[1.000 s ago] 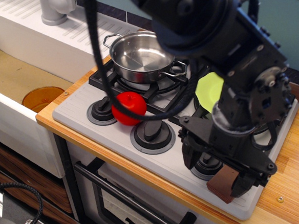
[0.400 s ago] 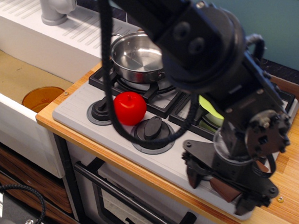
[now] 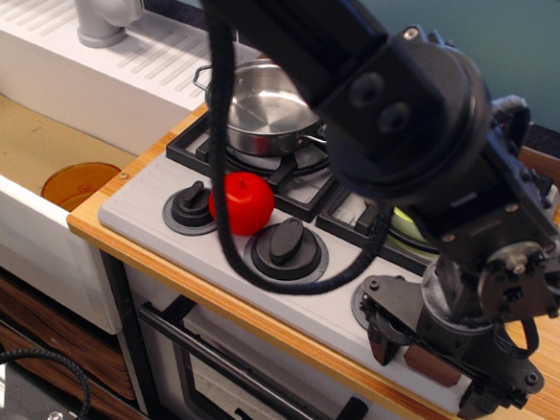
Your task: Put chocolate on plate and apple in pot or pan on stove
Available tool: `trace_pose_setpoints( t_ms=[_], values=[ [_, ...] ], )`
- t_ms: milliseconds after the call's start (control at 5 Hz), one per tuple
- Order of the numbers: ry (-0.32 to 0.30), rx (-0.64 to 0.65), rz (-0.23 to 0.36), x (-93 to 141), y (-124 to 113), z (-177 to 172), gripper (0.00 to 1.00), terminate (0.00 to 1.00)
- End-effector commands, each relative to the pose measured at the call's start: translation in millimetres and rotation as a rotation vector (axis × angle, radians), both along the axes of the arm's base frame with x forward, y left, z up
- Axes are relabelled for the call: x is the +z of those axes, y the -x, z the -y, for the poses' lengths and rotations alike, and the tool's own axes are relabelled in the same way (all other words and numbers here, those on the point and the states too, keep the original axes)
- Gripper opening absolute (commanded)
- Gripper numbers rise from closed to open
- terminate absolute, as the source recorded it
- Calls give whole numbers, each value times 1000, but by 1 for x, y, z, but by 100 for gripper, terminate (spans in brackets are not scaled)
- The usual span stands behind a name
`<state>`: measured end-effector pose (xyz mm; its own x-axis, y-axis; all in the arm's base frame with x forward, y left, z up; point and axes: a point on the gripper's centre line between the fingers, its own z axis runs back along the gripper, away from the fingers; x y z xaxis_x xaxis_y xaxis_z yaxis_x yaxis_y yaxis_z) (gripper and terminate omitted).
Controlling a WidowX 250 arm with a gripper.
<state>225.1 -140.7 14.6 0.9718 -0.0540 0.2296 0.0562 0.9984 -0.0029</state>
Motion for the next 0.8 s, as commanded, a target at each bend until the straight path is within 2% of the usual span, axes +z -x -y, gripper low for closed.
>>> trace_pose_setpoints(
  t_ms=[0,200,600],
  values=[
    [-5,7,-6,4,-2,4,0,0],
    [-7,2,-18,10,-1,4,0,0],
    [-20,-17,-72,52,0,-4,0,0]
  ],
)
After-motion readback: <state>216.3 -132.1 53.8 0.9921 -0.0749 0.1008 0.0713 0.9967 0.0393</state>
